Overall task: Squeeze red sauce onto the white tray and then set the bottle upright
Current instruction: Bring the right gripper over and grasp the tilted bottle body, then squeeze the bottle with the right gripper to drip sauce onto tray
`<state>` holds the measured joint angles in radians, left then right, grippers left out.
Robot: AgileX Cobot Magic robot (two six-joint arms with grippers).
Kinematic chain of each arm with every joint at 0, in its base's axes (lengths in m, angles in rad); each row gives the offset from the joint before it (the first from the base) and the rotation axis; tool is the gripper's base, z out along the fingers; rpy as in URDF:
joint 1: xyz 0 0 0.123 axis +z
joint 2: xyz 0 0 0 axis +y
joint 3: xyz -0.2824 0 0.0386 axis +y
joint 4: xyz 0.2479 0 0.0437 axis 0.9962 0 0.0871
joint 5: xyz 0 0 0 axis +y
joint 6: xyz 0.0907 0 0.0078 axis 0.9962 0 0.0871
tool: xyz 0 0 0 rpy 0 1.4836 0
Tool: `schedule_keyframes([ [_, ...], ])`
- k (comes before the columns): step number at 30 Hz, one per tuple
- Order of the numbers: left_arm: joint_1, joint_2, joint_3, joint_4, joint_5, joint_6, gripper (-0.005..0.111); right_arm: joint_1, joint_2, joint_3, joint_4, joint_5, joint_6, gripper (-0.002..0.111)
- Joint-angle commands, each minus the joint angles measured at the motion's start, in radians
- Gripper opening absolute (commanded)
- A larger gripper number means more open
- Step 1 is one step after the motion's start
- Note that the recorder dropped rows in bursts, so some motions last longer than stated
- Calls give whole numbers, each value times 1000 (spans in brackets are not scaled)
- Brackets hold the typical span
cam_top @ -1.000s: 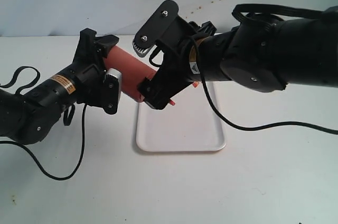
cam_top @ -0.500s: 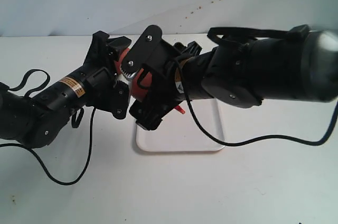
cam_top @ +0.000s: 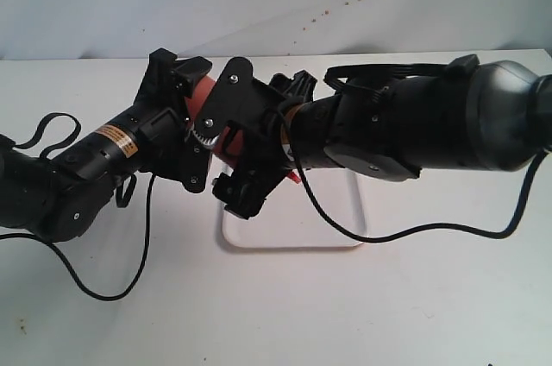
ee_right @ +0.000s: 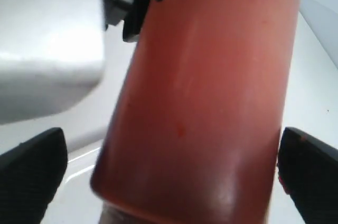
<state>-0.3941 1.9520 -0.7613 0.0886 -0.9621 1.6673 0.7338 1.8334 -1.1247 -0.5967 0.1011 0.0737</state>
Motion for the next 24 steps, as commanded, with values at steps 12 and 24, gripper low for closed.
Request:
schedule_keyframes([
  [12, -5, -21, 10, -37, -103, 16, 0, -85, -3, -6, 67, -126, 116, 93],
  [24, -7, -21, 19, -16, -106, 18, 0, -85, -3, -6, 67, -123, 117, 50],
])
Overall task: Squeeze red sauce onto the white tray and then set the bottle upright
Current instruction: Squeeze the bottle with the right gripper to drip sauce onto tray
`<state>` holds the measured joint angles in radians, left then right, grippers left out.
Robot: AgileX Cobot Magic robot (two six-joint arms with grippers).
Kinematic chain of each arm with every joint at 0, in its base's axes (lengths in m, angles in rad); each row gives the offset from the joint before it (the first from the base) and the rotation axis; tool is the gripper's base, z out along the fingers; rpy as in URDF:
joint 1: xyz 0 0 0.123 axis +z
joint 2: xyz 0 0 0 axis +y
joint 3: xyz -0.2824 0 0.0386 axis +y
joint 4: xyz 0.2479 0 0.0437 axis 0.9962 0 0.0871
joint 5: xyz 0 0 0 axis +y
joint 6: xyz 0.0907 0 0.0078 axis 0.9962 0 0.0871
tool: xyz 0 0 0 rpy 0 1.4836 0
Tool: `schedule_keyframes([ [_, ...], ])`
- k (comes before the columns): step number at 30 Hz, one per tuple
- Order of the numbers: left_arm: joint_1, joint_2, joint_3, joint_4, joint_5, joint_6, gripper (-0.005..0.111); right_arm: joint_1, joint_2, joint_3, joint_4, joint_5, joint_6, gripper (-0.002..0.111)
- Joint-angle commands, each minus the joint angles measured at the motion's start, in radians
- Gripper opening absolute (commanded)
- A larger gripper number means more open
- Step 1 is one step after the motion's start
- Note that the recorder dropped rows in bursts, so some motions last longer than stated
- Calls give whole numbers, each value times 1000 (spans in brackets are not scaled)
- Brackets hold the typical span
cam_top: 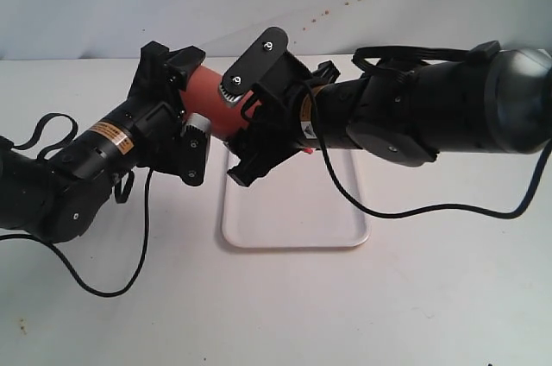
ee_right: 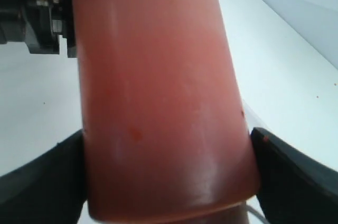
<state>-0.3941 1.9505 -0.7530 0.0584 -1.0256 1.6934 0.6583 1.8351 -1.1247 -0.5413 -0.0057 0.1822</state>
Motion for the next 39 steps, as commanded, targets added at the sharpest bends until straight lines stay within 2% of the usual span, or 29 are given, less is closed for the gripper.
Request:
schedule_keyframes([
  [1, -7, -20, 15, 16, -44, -7, 0, -10, -5, -6, 12, -14, 9, 48],
  [4, -9, -20, 20, 34, -46, 10, 0, -10, 1, -6, 10, -7, 5, 44],
  [9, -65, -20, 20, 34, -44, 60, 0, -10, 22, -6, 2, 0, -3, 45],
  [11, -82, -20, 18, 27, -44, 90, 0, -10, 22, -6, 2, 19, -32, 51],
  [12, -87, -20, 16, 22, -42, 98, 0, -10, 22, -6, 2, 25, -61, 60],
  [14, -87, -20, 16, 14, -42, 144, 0, -10, 22, -6, 2, 25, -75, 69],
  [17, -87, -20, 16, -26, -40, 238, 0, -10, 22, -6, 2, 18, -88, 78],
  [25, -87, -20, 16, -36, -40, 310, 0, -10, 22, 1, 2, 30, -128, 79],
  [27, -87, -20, 16, -36, -40, 378, 0, -35, 22, 16, 2, 6, -130, 79],
  [32, -87, -20, 16, -44, -51, 385, 0, -112, 22, 70, 49, -86, -118, 79],
  [39, -87, -20, 16, -44, -49, 385, 0, -107, 22, 70, 49, -128, -118, 79],
])
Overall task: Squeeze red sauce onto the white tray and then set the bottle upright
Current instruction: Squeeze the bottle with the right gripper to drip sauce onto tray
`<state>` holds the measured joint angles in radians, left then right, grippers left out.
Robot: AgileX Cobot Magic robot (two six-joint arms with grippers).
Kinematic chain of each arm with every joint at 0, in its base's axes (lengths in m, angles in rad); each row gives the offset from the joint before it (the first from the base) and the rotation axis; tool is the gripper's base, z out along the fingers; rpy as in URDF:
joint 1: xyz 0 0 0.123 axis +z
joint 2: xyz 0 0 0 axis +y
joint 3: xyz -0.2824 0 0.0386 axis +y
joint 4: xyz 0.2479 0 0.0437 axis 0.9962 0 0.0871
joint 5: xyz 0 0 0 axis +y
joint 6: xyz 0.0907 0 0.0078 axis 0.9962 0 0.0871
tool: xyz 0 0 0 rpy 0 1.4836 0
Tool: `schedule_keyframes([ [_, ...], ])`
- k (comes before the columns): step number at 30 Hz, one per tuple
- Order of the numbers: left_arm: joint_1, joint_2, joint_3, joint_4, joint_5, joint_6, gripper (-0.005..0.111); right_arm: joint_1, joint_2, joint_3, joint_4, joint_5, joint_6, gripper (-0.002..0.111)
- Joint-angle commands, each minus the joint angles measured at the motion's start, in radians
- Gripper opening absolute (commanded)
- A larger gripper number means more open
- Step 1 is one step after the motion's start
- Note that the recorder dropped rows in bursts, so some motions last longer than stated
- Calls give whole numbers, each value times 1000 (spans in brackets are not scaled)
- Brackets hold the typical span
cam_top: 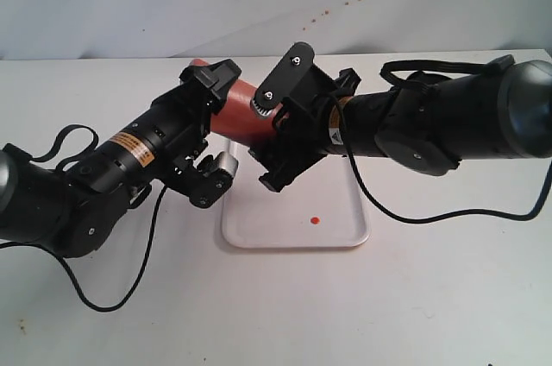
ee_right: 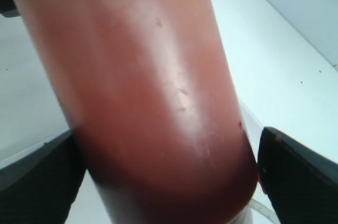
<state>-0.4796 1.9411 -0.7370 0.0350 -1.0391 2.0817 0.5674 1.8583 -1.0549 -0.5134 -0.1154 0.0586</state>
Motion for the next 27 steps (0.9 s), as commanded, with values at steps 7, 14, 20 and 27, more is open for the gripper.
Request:
schedule_keyframes([
  [7, -1, -10, 0, -43, -33, -4, 0, -16, -2, 0, 21, -32, 5, 79],
  [14, -1, -10, 0, -48, -33, -4, 0, -16, -2, 0, 95, -42, 5, 79],
  [20, -1, -10, 0, -48, -33, -4, 0, -16, -2, 0, 120, -23, 5, 80],
  [27, -1, -10, 0, -48, -33, -4, 0, -16, -2, 0, 109, -31, 3, 105],
])
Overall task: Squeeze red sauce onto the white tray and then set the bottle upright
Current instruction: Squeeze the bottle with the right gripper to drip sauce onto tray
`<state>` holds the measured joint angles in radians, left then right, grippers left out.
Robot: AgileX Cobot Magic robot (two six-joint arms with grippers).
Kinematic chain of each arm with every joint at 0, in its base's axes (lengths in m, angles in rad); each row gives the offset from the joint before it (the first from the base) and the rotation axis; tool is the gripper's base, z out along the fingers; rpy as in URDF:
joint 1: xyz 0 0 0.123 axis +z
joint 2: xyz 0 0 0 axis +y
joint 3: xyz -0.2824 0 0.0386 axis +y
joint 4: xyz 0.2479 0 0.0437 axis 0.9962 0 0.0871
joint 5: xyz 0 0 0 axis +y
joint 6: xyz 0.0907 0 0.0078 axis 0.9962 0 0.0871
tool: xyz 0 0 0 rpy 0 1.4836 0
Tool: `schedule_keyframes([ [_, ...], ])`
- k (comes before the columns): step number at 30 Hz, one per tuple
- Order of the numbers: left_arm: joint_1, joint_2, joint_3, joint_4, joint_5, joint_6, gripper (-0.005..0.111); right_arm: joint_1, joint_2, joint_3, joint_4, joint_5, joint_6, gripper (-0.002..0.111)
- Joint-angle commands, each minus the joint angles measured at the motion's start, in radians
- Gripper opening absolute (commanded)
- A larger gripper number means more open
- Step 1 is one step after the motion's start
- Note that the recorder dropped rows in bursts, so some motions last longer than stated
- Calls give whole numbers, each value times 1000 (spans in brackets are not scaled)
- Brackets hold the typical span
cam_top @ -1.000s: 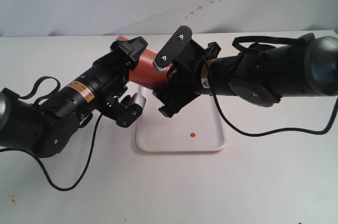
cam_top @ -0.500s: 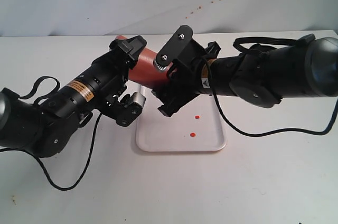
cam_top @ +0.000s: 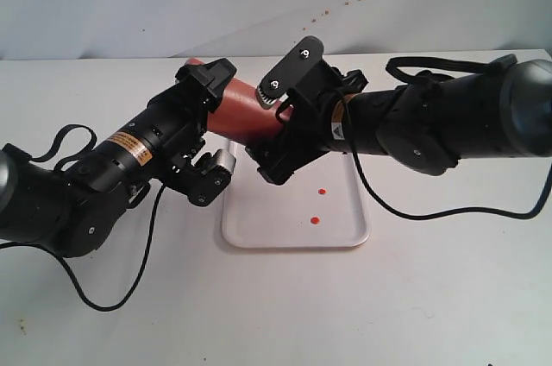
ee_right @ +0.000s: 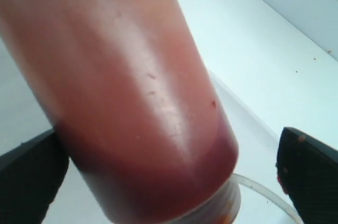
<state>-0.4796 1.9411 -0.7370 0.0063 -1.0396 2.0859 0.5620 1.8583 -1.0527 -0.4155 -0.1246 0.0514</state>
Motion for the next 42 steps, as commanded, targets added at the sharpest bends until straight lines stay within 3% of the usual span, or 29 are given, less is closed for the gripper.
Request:
schedule_keyframes([
  [1, -1, -10, 0, -19, -33, -6, 0, -11, -2, -2, 11, -21, 10, 105],
  [13, -1, -10, 0, -19, -33, -6, 0, -11, -2, -2, 51, -21, -21, 105],
  [22, -1, -10, 0, -19, -33, -9, 0, 35, -2, -2, -206, -59, -81, 105],
  [42, -1, -10, 0, -20, -33, -11, 0, 52, 79, -65, -202, -109, -157, 105],
])
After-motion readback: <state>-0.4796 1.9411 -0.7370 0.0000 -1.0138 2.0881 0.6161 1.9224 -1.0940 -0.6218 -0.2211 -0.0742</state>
